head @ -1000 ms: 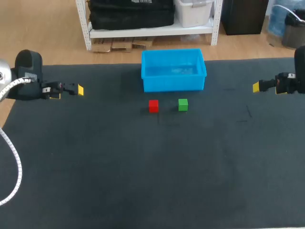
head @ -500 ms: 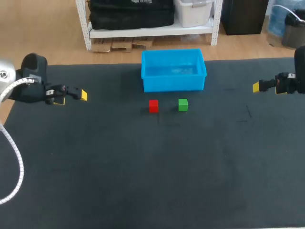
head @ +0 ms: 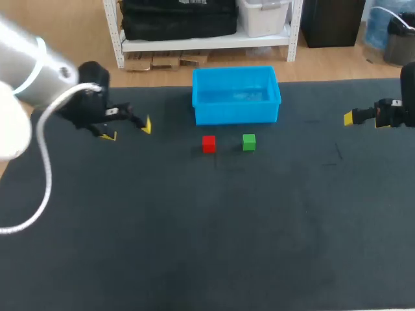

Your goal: Use the left arm to pick the red cube and place it into the blue plastic box first, then use the right arm to grasp the green cube and put it into the same blue plastic box after the first action is fully finished.

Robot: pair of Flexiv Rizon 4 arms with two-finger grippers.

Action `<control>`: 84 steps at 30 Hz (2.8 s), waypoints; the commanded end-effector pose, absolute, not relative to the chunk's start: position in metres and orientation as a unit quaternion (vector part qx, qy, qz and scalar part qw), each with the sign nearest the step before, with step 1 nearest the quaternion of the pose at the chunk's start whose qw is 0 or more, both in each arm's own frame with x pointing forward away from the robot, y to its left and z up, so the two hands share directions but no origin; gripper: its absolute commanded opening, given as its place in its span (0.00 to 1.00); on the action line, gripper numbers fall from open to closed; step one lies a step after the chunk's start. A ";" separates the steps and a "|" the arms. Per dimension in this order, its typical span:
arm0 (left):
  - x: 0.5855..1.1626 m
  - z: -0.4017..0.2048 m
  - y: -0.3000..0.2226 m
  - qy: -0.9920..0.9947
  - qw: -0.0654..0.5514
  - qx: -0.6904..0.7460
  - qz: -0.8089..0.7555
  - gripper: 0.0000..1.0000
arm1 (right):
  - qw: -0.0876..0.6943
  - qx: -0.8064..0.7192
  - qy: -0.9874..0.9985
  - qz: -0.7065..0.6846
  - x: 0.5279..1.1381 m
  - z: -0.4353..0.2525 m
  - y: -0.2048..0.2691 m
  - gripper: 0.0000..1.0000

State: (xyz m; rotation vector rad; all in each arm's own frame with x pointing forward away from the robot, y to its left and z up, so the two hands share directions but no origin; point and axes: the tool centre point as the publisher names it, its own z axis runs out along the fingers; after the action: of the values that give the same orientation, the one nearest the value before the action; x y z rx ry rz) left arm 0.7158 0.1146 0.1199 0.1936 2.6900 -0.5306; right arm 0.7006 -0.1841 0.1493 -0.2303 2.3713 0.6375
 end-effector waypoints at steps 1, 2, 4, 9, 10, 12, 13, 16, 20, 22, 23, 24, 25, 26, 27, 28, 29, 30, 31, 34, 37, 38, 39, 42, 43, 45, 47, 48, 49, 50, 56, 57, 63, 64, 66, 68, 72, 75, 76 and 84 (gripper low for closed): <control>0.727 0.115 0.103 0.979 0.171 0.053 -0.097 1.00 | 0.331 -0.089 0.907 0.245 0.701 0.149 -0.185 1.00; 0.728 0.115 0.103 0.979 0.172 0.053 -0.096 1.00 | 0.331 -0.089 0.907 0.245 0.701 0.149 -0.185 1.00; 0.730 0.114 0.101 0.980 0.159 0.067 -0.097 1.00 | 0.331 -0.089 0.907 0.245 0.701 0.149 -0.185 1.00; 0.730 0.114 0.101 0.980 0.159 0.067 -0.097 1.00 | 0.331 -0.089 0.907 0.245 0.701 0.149 -0.185 1.00; 0.730 0.114 0.101 0.980 0.159 0.067 -0.097 1.00 | 0.331 -0.089 0.907 0.245 0.701 0.149 -0.185 1.00; 0.730 0.114 0.101 0.980 0.159 0.067 -0.097 1.00 | 0.331 -0.089 0.907 0.245 0.701 0.149 -0.185 1.00; 0.730 0.114 0.101 0.980 0.159 0.067 -0.097 1.00 | 0.331 -0.089 0.907 0.245 0.701 0.149 -0.185 1.00; 0.730 0.114 0.101 0.980 0.159 0.067 -0.097 1.00 | 0.331 -0.089 0.907 0.245 0.701 0.149 -0.185 1.00; 0.730 0.114 0.101 0.980 0.159 0.067 -0.097 1.00 | 0.331 -0.089 0.907 0.245 0.701 0.149 -0.185 1.00; 0.730 0.114 0.101 0.980 0.159 0.067 -0.097 1.00 | 0.331 -0.089 0.907 0.245 0.701 0.149 -0.185 1.00; 0.730 0.114 0.101 0.980 0.159 0.067 -0.097 1.00 | 0.331 -0.089 0.907 0.245 0.701 0.149 -0.185 1.00; 0.730 0.114 0.101 0.980 0.159 0.067 -0.097 1.00 | 0.331 -0.089 0.907 0.245 0.701 0.149 -0.185 1.00; 0.730 0.114 0.101 0.980 0.159 0.067 -0.097 1.00 | 0.331 -0.089 0.907 0.245 0.701 0.149 -0.185 1.00; 0.730 0.114 0.099 0.981 0.157 0.056 -0.093 1.00 | 0.331 -0.089 0.907 0.245 0.701 0.149 -0.185 1.00; 0.732 0.115 0.096 0.983 0.153 0.053 -0.085 1.00 | 0.331 -0.089 0.907 0.245 0.701 0.149 -0.185 1.00; 0.734 0.117 0.091 0.983 0.157 0.059 -0.072 1.00 | 0.331 -0.089 0.907 0.245 0.701 0.149 -0.185 1.00; 0.735 0.118 0.087 0.984 0.158 0.057 -0.063 1.00 | 0.331 -0.089 0.907 0.245 0.701 0.149 -0.185 1.00; 0.737 0.119 0.084 0.986 0.149 0.054 -0.057 1.00 | 0.331 -0.089 0.907 0.245 0.701 0.149 -0.185 1.00; 0.739 0.119 0.080 0.988 0.138 0.055 -0.046 1.00 | 0.331 -0.089 0.907 0.245 0.701 0.149 -0.185 1.00; 0.745 0.118 0.069 0.991 0.121 0.045 -0.044 1.00 | 0.331 -0.089 0.907 0.245 0.701 0.149 -0.185 1.00; 0.751 0.115 0.059 0.992 0.112 0.039 -0.038 1.00 | 0.331 -0.089 0.907 0.245 0.701 0.149 -0.185 1.00; 0.752 0.116 0.055 0.992 0.113 0.036 -0.043 1.00 | 0.331 -0.089 0.907 0.245 0.701 0.149 -0.185 1.00; 0.753 0.115 0.052 0.992 0.113 0.036 -0.043 1.00 | 0.331 -0.089 0.907 0.245 0.701 0.149 -0.185 1.00; 0.756 0.111 0.039 0.991 0.112 0.036 -0.069 1.00 | 0.331 -0.089 0.907 0.245 0.701 0.149 -0.185 1.00; 0.757 0.110 0.036 0.991 0.113 0.035 -0.058 1.00 | 0.331 -0.089 0.907 0.245 0.701 0.149 -0.185 1.00; 0.758 0.108 0.029 0.991 0.114 0.032 -0.060 1.00 | 0.331 -0.089 0.907 0.245 0.701 0.149 -0.185 1.00; 0.760 0.104 0.023 0.992 0.113 0.031 -0.042 1.00 | 0.331 -0.089 0.907 0.245 0.701 0.149 -0.185 1.00; 0.761 0.103 0.019 0.992 0.115 0.034 -0.044 1.00 | 0.331 -0.089 0.907 0.245 0.701 0.149 -0.185 1.00; 0.761 0.101 0.015 0.992 0.112 0.035 -0.047 1.00 | 0.331 -0.089 0.907 0.245 0.701 0.149 -0.185 1.00; 0.762 0.099 0.012 0.992 0.110 0.032 -0.049 1.00 | 0.331 -0.089 0.907 0.245 0.701 0.149 -0.185 1.00; 0.766 0.085 -0.005 0.992 0.116 0.039 -0.038 1.00 | 0.331 -0.089 0.907 0.245 0.701 0.149 -0.185 1.00; 0.766 0.083 -0.006 0.992 0.116 0.036 -0.037 1.00 | 0.331 -0.089 0.907 0.245 0.701 0.149 -0.185 1.00; 0.771 0.066 -0.014 0.993 0.109 0.027 -0.034 1.00 | 0.331 -0.089 0.907 0.245 0.701 0.149 -0.185 1.00; 0.772 0.064 -0.014 0.993 0.111 0.024 -0.029 1.00 | 0.331 -0.089 0.907 0.245 0.701 0.149 -0.185 1.00; 0.774 0.058 -0.016 0.994 0.107 0.023 -0.025 1.00 | 0.331 -0.089 0.907 0.245 0.701 0.149 -0.185 1.00; 0.778 0.052 -0.017 0.994 0.100 0.019 -0.028 1.00 | 0.331 -0.089 0.907 0.245 0.701 0.149 -0.185 1.00; 0.787 0.043 -0.019 0.995 0.098 0.017 -0.027 1.00 | 0.331 -0.089 0.907 0.245 0.701 0.149 -0.185 1.00; 0.793 0.038 -0.019 0.994 0.100 0.017 -0.026 1.00 | 0.331 -0.089 0.907 0.245 0.701 0.149 -0.185 1.00; 0.795 0.036 -0.020 0.995 0.098 0.016 -0.028 1.00 | 0.331 -0.089 0.907 0.245 0.701 0.149 -0.185 1.00; 0.805 0.025 -0.025 0.995 0.091 0.014 -0.036 1.00 | 0.331 -0.089 0.907 0.245 0.701 0.149 -0.185 1.00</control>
State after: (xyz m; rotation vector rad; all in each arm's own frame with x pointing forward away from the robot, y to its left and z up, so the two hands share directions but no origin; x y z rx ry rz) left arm 0.7957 -0.0209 0.0285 0.0360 2.9420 -0.1100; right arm 0.7007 -0.1840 0.1493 -0.2303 2.3713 0.6375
